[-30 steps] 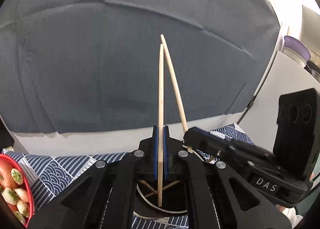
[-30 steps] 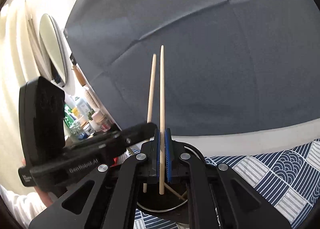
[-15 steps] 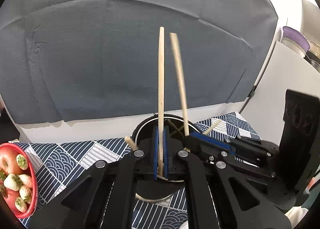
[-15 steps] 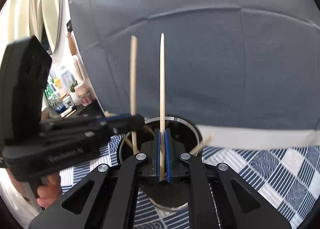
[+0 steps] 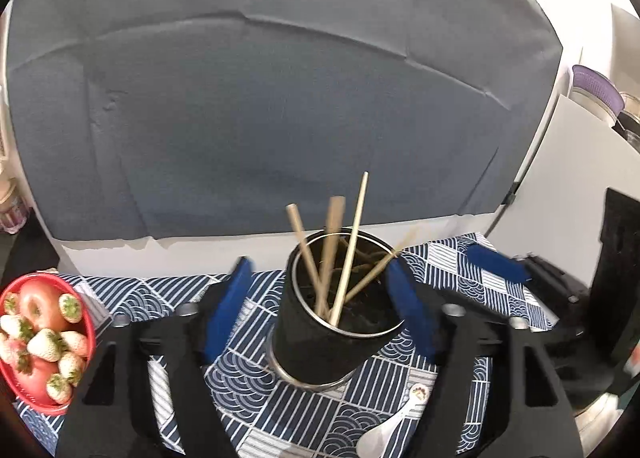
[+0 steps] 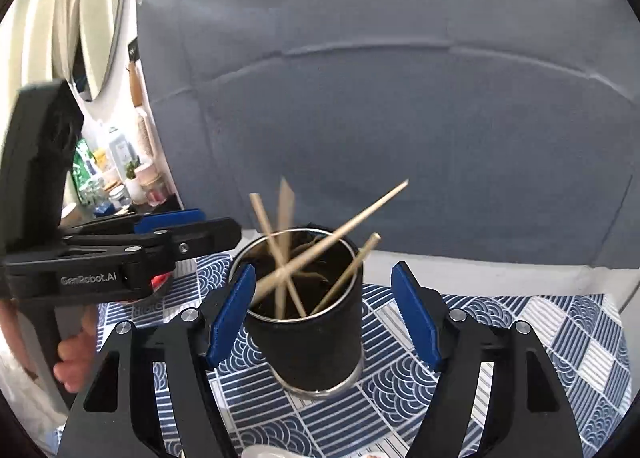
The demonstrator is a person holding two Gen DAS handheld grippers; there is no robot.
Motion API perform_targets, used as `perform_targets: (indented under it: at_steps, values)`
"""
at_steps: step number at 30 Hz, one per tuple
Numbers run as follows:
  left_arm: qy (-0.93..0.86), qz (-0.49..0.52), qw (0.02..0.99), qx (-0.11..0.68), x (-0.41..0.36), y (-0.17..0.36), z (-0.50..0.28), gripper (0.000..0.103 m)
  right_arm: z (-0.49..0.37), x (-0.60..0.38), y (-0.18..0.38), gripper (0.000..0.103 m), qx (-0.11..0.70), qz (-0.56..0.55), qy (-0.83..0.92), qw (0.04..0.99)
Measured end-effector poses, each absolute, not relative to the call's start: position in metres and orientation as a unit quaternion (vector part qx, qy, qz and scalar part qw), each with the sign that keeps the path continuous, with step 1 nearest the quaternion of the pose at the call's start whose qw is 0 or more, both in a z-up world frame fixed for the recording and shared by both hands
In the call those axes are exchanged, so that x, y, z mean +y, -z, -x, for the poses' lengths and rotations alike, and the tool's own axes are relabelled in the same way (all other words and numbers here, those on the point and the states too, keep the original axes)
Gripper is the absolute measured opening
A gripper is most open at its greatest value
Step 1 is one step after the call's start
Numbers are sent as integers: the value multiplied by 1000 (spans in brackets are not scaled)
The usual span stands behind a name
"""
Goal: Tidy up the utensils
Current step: 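Lower both chopsticks into the black cup, open both grippers and withdraw, then move both grippers down toward the yellow-handled white spoon with blue cartoon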
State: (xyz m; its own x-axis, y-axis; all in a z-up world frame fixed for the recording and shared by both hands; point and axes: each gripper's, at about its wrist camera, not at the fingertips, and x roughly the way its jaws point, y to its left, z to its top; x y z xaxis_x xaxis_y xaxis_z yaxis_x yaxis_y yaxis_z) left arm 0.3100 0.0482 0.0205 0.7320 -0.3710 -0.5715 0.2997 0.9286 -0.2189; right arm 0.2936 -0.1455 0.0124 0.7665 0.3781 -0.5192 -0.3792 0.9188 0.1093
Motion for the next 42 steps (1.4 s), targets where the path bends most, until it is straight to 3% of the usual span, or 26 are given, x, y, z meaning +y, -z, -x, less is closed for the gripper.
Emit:
perform_targets:
  at_steps: [3, 10, 42]
  values:
    - [171, 54, 931, 318, 53, -25, -302, 89, -278, -151, -25, 87, 258, 25, -187, 947]
    - [140, 57, 933, 326, 67, -26, -278, 95, -257, -169, -35, 88, 258, 43, -165, 951]
    - [77, 81, 897, 428, 85, 35, -153, 97, -153, -193, 19, 90, 366, 108, -195, 904]
